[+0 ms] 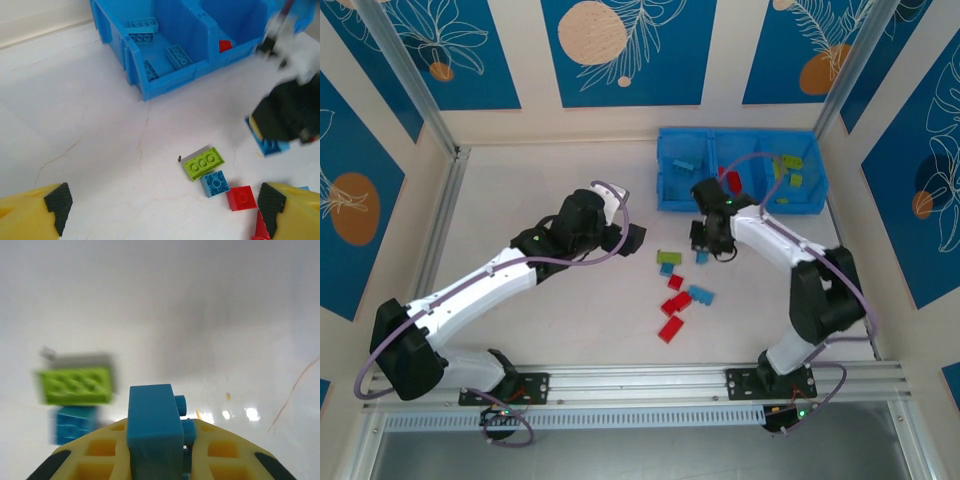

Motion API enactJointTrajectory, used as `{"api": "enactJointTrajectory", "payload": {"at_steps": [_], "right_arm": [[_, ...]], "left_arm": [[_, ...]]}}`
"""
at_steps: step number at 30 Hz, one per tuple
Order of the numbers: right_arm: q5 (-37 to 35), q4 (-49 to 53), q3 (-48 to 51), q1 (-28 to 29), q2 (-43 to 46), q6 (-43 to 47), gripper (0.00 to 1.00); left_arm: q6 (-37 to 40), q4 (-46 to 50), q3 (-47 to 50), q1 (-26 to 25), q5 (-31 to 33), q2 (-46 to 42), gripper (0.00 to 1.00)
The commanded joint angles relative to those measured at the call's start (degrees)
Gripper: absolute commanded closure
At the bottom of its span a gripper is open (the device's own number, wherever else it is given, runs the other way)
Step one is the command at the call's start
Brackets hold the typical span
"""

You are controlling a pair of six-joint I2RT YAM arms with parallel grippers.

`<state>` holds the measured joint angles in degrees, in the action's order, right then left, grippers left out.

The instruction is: Sort the legos into containers by color

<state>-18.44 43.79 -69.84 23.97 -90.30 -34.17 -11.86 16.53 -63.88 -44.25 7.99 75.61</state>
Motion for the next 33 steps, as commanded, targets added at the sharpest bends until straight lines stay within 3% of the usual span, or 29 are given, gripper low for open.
{"api": "enactJointTrajectory", "payload": {"at_steps": [1, 7, 12, 14, 16, 19, 23, 29, 33], "right_arm": [[-6.01, -4.53, -8.19, -0.07, 2.74, 3.74, 0.84], [-9.25, -2.66, -29.90, -3.10, -17.31, 8.01, 0.83], [-6.13, 3.72, -49.80, -5.03, -34.38, 10.21, 0.78], [-5.88, 8.01, -58.10, -5.24, -39.93, 10.76, 0.71], [-4.88, 12.50, -65.38, -5.29, -44.01, 10.89, 0.54], [-3.33, 16.64, -70.21, -5.16, -44.06, 10.62, 0.47], [-2.66, 16.63, -61.00, -4.20, -33.79, 9.86, 0.46], [3.63, 10.29, -28.01, 0.57, -9.31, 4.26, 0.43], [8.26, 9.36, -13.28, 5.23, -2.04, -4.32, 0.27]], "left_arm": [[0.21, 0.19, -2.67, 0.36, -0.64, 0.49, 0.03], [-1.06, 1.48, -2.89, 0.36, -0.70, -0.03, 0.02], [-2.18, 3.04, -1.95, 0.39, -0.41, -1.75, 0.02], [-2.34, 3.05, -1.43, 0.35, -0.24, -2.30, 0.02], [-2.38, 3.36, -1.19, 0.34, -0.30, -2.48, 0.01], [-2.30, 3.66, -1.26, 0.34, -0.68, -2.21, 0.01], [-1.38, 3.68, -1.14, 0.32, -1.09, -1.44, 0.01], [-0.06, 3.68, -1.22, 0.31, 0.08, -0.14, 0.01], [-0.40, 3.33, -0.98, 0.34, 0.97, 0.45, 0.01]]}}
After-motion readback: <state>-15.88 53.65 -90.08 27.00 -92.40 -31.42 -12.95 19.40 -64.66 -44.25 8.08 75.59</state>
